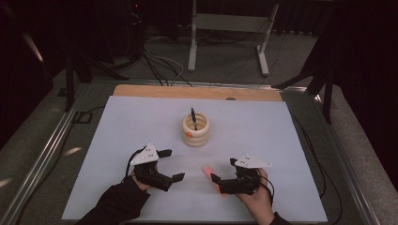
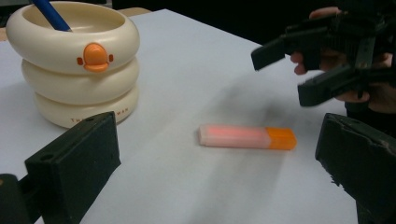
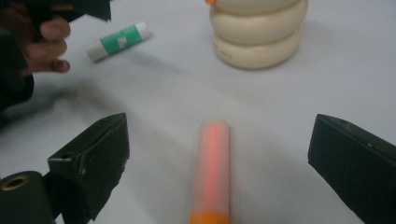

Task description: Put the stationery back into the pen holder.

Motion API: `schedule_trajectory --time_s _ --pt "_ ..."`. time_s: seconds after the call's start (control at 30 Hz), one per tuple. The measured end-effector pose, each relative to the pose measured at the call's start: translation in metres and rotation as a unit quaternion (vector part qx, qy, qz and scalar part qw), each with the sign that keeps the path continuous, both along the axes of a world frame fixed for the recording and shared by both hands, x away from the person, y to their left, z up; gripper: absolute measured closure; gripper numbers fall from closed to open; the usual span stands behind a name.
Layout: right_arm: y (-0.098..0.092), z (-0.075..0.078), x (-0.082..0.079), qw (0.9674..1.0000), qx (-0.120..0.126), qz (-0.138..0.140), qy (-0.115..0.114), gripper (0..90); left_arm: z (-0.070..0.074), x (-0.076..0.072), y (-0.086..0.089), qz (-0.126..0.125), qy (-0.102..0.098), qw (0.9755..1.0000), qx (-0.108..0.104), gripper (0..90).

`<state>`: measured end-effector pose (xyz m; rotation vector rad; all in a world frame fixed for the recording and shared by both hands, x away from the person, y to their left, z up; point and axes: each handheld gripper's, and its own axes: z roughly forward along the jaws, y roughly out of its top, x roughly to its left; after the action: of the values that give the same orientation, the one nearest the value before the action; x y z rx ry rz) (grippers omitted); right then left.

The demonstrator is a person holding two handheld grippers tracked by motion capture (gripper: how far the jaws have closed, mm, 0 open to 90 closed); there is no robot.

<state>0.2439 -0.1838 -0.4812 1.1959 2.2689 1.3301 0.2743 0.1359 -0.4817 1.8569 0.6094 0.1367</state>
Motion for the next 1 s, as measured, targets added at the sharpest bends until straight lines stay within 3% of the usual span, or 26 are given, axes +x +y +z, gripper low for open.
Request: schedule_trajectory --time_s 0.17,0.3,0.67,1.0 --pt "-0.001 -0.006 -0.005 0.9999 -0.002 0.004 0.012 8.7 0.0 0.0 0.0 -0.001 0.0 1.0 -0.001 0.3" --pt "0.001 -0.014 -0.015 0.9997 -0.012 0.001 0.023 18.2 0.0 0.0 0.0 -0.002 -0.001 1.0 0.0 0.3" --pt "0.004 -0.025 -0.022 0.9972 -0.058 -0.005 0.047 37.4 0.0 -0.001 -0.001 -0.003 -0.001 1.0 0.001 0.3" --pt "0.013 -0.033 -0.024 0.994 -0.101 -0.006 0.041 44.3 0.001 -0.001 0.0 -0.002 -0.001 1.0 0.002 0.3"
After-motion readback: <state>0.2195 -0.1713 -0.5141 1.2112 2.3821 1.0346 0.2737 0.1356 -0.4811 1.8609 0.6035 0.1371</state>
